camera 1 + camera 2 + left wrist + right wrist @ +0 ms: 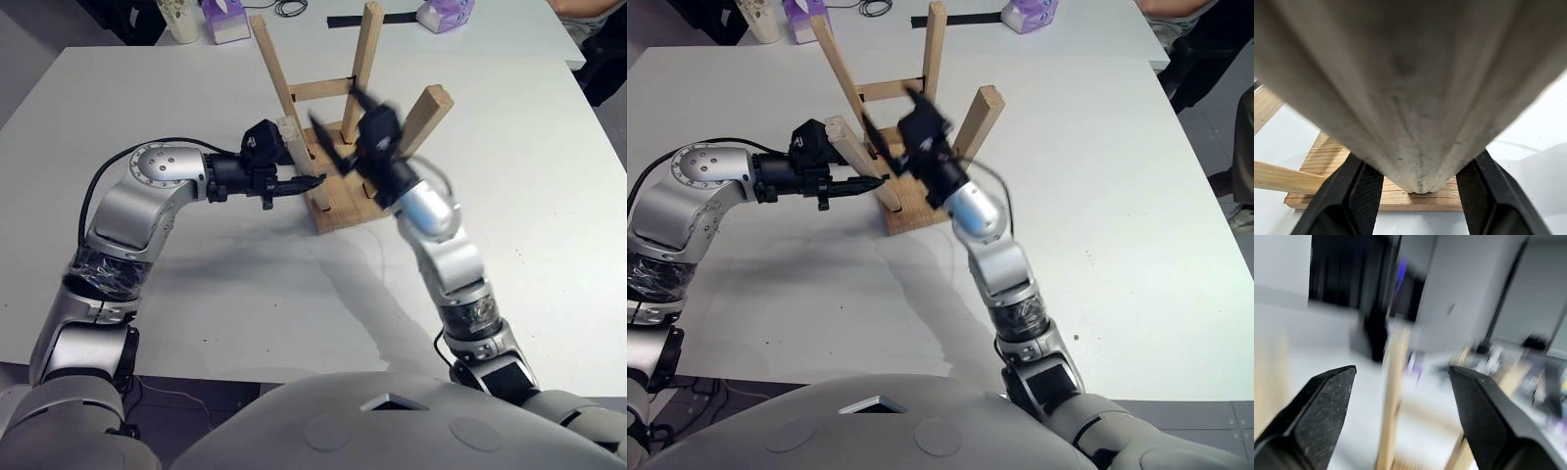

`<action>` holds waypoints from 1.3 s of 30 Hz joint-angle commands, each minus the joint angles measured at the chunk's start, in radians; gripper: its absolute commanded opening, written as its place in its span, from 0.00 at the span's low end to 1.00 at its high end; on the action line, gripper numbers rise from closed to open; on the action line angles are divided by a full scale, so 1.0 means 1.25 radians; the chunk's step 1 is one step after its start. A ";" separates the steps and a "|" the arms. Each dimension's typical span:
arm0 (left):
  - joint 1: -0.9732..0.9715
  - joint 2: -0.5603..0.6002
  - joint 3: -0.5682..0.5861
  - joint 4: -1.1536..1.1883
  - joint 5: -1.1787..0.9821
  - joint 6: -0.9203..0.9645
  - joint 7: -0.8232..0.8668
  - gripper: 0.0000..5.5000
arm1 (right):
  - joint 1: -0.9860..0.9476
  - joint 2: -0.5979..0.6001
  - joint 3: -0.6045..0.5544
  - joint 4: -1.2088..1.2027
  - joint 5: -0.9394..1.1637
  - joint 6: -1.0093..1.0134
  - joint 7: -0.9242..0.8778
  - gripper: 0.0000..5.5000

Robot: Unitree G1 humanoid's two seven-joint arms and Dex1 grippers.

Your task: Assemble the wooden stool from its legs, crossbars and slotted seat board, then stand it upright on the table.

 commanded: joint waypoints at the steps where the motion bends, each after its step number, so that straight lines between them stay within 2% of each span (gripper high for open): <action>1: 0.058 0.010 -0.050 0.016 0.050 0.055 -0.009 0.37 | -0.121 -0.072 -0.231 -0.090 0.093 0.050 -0.043 0.64; 3: 0.064 0.012 -0.045 0.013 0.048 0.055 -0.007 0.37 | -0.130 -0.159 -0.333 -0.007 0.048 0.024 -0.072 0.64; 5: 0.068 0.013 -0.040 0.012 0.048 0.055 -0.006 0.37 | -0.101 -0.239 -0.369 0.111 -0.042 -0.021 -0.106 0.64; 6: 0.067 0.012 -0.041 0.013 0.048 0.055 -0.005 0.37 | -0.077 -0.265 -0.356 0.175 -0.090 -0.029 -0.122 0.64; 8: 0.063 0.009 -0.042 0.012 0.048 0.057 -0.006 0.37 | -0.041 -0.280 -0.300 0.262 -0.165 -0.054 -0.140 0.64; 10: 0.054 0.005 -0.047 0.016 0.050 0.057 -0.011 0.37 | -0.014 -0.250 -0.217 0.274 -0.201 -0.072 -0.126 0.64; 13: 0.049 0.007 -0.051 0.019 0.052 0.055 -0.018 0.37 | 0.005 -0.161 -0.037 0.171 -0.188 -0.062 -0.046 0.64; 15: 0.043 0.004 -0.058 0.019 0.055 0.057 -0.021 0.37 | 0.011 -0.098 0.078 0.024 -0.079 -0.039 0.044 0.64; 17: 0.038 -0.001 -0.063 0.015 0.055 0.059 -0.023 0.37 | 0.005 -0.086 0.131 -0.069 -0.033 -0.003 0.093 0.64; 23: 0.044 -0.006 -0.058 -0.001 0.051 0.064 -0.025 0.37 | 0.013 -0.183 0.046 0.075 -0.137 -0.019 0.068 0.64; 28: 0.066 0.012 -0.046 -0.041 0.041 0.101 -0.015 0.37 | 0.021 -0.226 -0.010 0.186 -0.167 -0.066 0.049 0.64; 29: 0.074 0.016 -0.041 -0.054 0.036 0.106 -0.013 0.44 | 0.024 -0.232 -0.020 0.200 -0.169 -0.074 0.046 0.64; 37: 0.096 -0.013 -0.004 -0.115 0.017 0.143 0.010 0.66 | 0.043 -0.255 -0.064 0.262 -0.164 -0.114 0.051 0.64; 39: 0.101 -0.013 0.005 -0.127 0.008 0.138 -0.004 0.67 | 0.045 -0.266 -0.080 0.281 -0.164 -0.119 0.052 0.64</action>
